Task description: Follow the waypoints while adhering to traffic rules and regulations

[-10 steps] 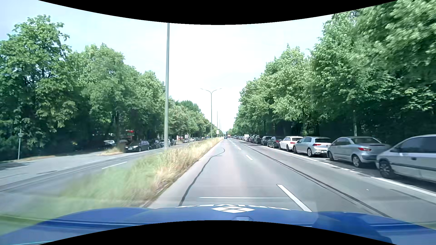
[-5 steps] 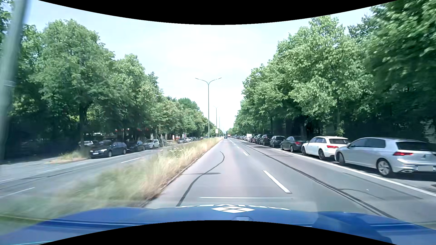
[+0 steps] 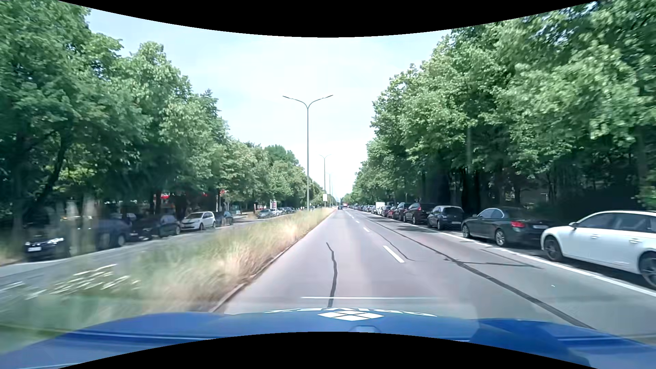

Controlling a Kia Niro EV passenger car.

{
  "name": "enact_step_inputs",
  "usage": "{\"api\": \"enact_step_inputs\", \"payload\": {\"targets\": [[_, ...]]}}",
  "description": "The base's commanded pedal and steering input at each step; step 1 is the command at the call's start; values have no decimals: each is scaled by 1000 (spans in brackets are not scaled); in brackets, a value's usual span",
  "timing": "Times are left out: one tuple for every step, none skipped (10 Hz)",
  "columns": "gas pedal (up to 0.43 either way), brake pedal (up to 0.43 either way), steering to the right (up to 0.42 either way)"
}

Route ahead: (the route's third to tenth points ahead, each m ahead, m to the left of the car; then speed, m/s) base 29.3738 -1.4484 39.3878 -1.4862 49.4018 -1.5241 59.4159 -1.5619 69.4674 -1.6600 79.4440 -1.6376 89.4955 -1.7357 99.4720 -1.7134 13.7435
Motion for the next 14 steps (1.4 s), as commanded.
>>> {"api": "enact_step_inputs", "payload": {"targets": [[157, 0, -4], [157, 0, -4], [157, 0, -4], [157, 0, -4], [157, 0, -4], [157, 0, -4], [157, 0, -3], [157, 0, -3], [157, 0, -3], [157, 0, -3], [157, 0, -3], [157, 0, -2], [157, 0, -2], [157, 0, -2]]}}
